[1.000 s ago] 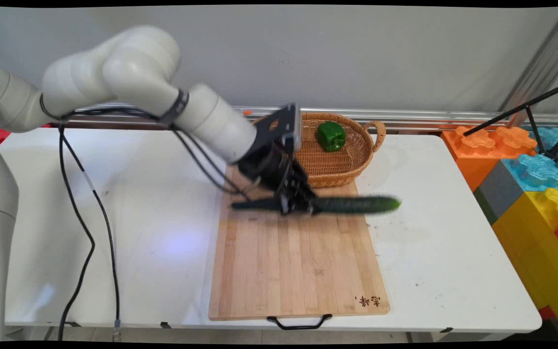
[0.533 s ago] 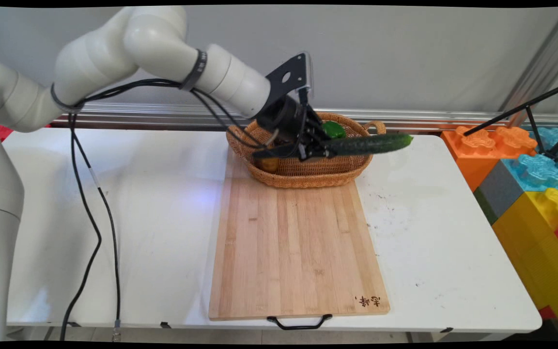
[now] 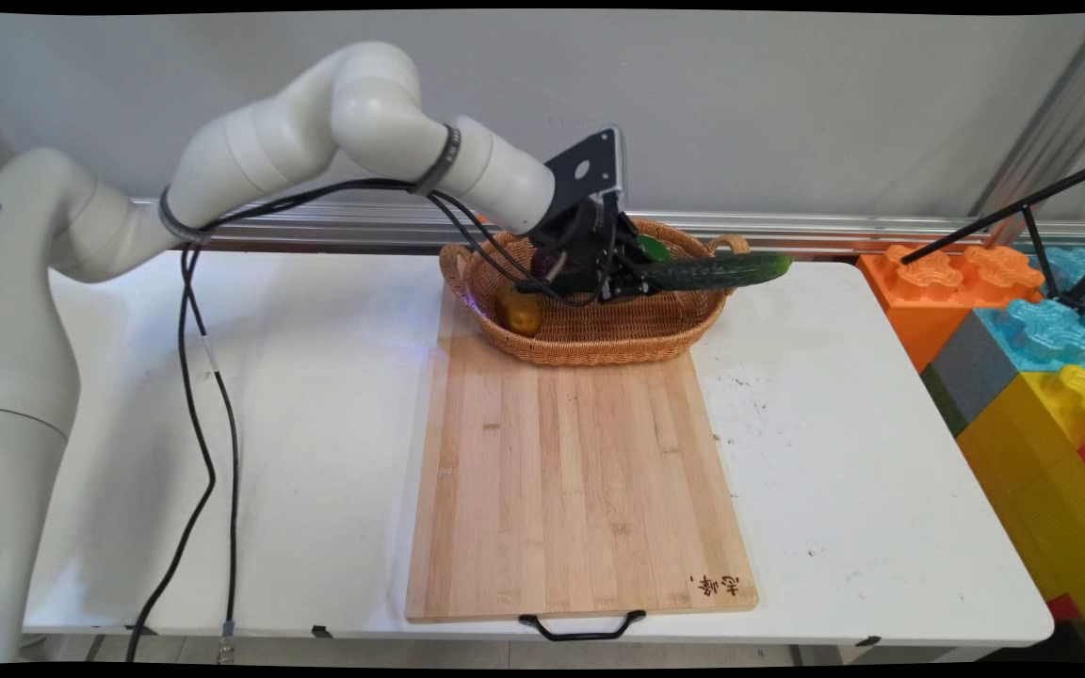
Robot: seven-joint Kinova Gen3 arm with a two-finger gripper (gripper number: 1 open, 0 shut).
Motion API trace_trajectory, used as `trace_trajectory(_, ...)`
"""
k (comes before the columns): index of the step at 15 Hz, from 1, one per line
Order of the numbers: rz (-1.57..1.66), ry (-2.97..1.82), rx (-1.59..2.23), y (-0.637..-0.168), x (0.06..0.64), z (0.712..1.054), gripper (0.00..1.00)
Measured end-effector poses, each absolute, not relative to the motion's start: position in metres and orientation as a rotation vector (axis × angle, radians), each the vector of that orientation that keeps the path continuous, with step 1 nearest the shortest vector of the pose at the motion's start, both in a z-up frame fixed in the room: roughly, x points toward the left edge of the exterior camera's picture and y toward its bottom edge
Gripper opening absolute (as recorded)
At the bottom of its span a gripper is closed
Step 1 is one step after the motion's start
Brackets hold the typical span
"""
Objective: Place the picked object in the vegetable basket
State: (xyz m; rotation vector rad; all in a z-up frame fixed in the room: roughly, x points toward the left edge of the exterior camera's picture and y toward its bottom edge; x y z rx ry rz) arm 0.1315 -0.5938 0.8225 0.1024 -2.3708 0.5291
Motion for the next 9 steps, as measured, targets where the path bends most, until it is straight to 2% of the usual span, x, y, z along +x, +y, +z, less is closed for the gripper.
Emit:
trace_trajectory(3, 0.558, -2.382, 0.077, -0.611, 0.13, 0.804, 0.0)
trace_trajectory(4, 0.565, -2.385, 0.067, -0.615, 0.129, 0.799, 1.0)
trace_trajectory(9, 0.581, -2.39, 0.074, -0.623, 0.127, 0.793, 1.0)
